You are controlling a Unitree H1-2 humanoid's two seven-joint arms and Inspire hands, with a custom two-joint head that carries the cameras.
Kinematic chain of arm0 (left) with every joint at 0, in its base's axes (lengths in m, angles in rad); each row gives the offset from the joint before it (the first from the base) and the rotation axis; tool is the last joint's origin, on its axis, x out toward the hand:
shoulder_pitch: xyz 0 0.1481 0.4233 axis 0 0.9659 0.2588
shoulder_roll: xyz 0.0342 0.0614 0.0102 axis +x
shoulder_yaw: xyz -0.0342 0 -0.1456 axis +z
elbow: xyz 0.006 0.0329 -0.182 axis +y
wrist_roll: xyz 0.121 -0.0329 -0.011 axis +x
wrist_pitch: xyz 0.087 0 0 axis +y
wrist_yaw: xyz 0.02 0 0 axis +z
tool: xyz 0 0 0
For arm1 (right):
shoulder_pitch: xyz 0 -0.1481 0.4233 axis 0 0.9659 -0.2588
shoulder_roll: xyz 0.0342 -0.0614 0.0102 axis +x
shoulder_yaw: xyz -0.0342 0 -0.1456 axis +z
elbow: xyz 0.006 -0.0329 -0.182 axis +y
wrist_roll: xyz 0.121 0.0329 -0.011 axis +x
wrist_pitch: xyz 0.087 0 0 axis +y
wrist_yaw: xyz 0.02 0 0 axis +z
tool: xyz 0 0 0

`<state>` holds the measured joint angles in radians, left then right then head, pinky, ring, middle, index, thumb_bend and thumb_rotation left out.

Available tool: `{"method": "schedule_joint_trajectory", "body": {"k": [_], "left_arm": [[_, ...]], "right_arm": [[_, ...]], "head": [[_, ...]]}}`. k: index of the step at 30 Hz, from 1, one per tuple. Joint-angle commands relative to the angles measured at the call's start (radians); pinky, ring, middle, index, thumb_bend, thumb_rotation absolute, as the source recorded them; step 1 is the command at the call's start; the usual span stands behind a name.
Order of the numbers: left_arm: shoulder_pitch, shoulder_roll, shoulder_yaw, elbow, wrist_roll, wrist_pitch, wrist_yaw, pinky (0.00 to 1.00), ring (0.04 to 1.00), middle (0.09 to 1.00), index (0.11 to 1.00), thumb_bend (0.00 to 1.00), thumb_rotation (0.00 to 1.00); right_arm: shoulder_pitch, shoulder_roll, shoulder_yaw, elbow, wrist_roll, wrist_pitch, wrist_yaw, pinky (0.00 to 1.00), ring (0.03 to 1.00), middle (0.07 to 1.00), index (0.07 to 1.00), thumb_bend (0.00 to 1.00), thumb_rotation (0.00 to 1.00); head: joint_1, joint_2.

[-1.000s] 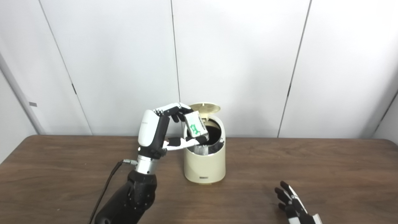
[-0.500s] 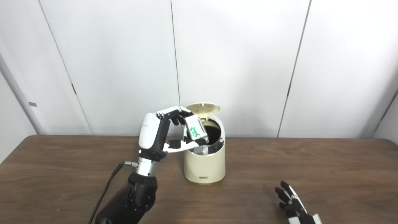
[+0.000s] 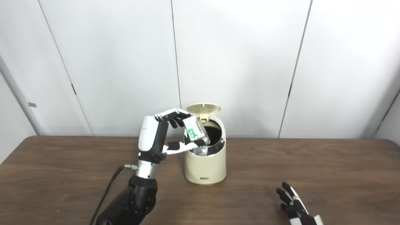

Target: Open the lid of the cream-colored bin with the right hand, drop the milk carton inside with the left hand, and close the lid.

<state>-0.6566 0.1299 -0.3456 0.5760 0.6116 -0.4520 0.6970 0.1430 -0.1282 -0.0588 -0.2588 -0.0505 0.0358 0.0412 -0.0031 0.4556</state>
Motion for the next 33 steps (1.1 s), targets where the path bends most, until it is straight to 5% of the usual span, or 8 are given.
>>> {"method": "schedule_joint_trajectory", "body": {"k": [1,7,9,15,23,31,32,33], "left_arm": [[-0.020,0.000,0.021,-0.046,-0.006,-0.010,-0.028,0.34,0.421,0.495,0.551,0.47,0.00],[-0.007,-0.005,0.049,-0.075,0.027,0.012,-0.073,0.39,0.392,0.506,0.568,0.49,0.00],[-0.002,-0.009,0.056,-0.090,0.033,0.030,-0.092,0.40,0.440,0.579,0.635,0.84,0.00],[0.006,-0.012,0.071,-0.115,0.058,0.059,-0.113,0.40,0.453,0.633,0.680,0.97,0.06],[0.017,-0.011,0.081,-0.156,0.076,0.089,-0.156,0.39,0.448,0.676,0.710,0.98,0.11],[0.021,-0.014,0.092,-0.154,0.068,0.033,-0.127,0.39,0.451,0.643,0.660,0.93,0.02],[0.022,-0.016,0.095,-0.151,0.060,0.009,-0.109,0.39,0.435,0.535,0.573,0.69,0.01],[0.023,-0.017,0.097,-0.150,0.055,-0.005,-0.096,0.39,0.417,0.518,0.554,0.60,0.00]], "right_arm": [[-0.010,-0.007,-0.003,-0.021,0.004,-0.033,0.000,0.89,0.918,0.893,0.940,0.70,0.99],[-0.009,-0.005,0.002,-0.036,-0.005,-0.018,-0.001,0.89,0.917,0.887,0.932,0.70,0.99],[-0.008,-0.003,0.002,-0.040,-0.011,-0.012,-0.003,0.90,0.918,0.886,0.931,0.71,1.00],[-0.009,-0.004,0.003,-0.043,-0.008,-0.008,0.000,0.91,0.917,0.889,0.935,0.70,1.00],[-0.009,-0.006,0.004,-0.044,-0.013,-0.007,0.000,0.91,0.914,0.880,0.927,0.70,1.00],[-0.010,-0.004,0.004,-0.047,-0.013,0.000,-0.001,0.91,0.912,0.873,0.924,0.70,1.00],[-0.010,-0.003,0.004,-0.047,-0.012,0.002,-0.002,0.91,0.912,0.872,0.924,0.70,1.00],[-0.011,-0.002,0.004,-0.047,-0.012,0.003,-0.002,0.90,0.909,0.872,0.925,0.70,1.00]], "head": [[-0.001,0.000],[-0.005,0.002],[-0.005,0.002],[-0.004,0.004],[-0.004,0.004],[-0.004,0.005],[-0.004,0.005],[-0.005,0.005]]}}
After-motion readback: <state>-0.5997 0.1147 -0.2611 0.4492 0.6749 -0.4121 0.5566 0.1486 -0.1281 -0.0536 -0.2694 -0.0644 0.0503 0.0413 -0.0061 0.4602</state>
